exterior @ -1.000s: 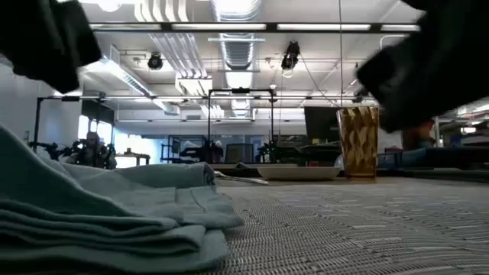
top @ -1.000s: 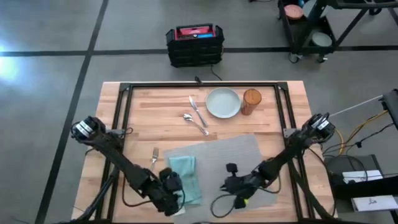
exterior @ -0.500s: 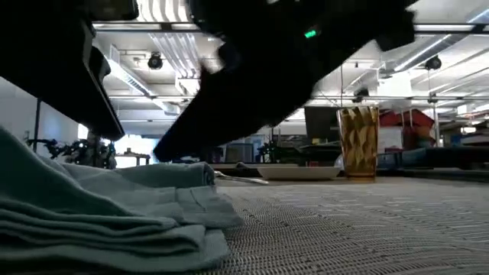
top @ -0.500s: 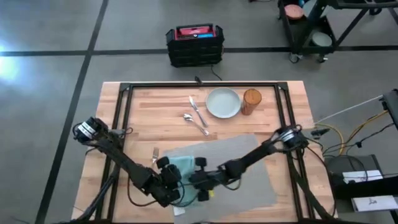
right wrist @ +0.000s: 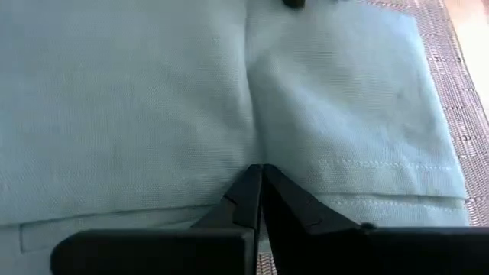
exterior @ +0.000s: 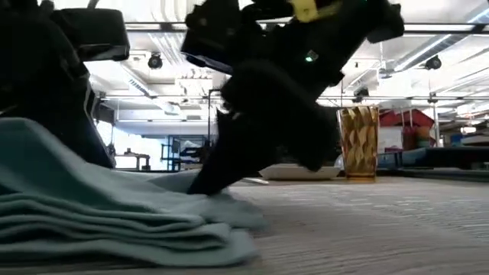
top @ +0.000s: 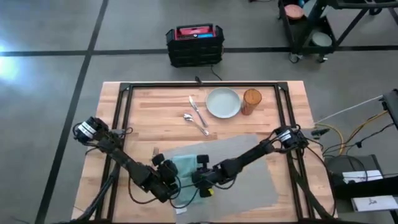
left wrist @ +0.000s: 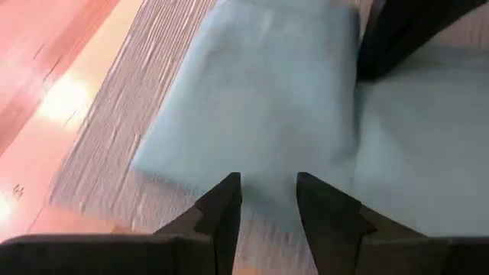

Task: Set table place
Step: Fold the blue napkin on the gray placemat

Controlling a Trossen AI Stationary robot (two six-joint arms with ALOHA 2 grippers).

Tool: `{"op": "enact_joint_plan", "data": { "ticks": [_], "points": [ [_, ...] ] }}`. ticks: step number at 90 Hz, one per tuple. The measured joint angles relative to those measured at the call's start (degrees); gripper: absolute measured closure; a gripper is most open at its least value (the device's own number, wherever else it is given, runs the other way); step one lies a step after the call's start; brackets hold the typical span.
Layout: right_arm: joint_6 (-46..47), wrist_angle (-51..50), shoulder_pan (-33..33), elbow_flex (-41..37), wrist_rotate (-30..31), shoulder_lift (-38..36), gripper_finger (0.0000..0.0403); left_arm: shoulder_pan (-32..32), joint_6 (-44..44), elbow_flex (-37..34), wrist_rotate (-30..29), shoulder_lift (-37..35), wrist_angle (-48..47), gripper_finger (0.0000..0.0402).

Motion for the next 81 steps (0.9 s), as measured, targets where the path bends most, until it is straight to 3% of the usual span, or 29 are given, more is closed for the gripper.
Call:
{"op": "enact_joint_plan", "data": {
  "ticks": [25,47,81],
  "points": [
    [1.62,0.03,0.15,0.00,-1.34,-4.38,0.0402,0.16,0.03,-0.01,-0.36,-0.02,1.33,0.0287],
    [3.08,5.58,0.72,-0.09,-4.32,-1.01,0.0402,2.07,6.92,0.01,-2.45,-0.06,9.04,0.0287],
    [3.80,-1.12,0.72,-0.11,-4.83,-1.62,0.0402,4.85,6.79,-1.86,-0.84,2.49,8.82,0.0287]
  ]
}}
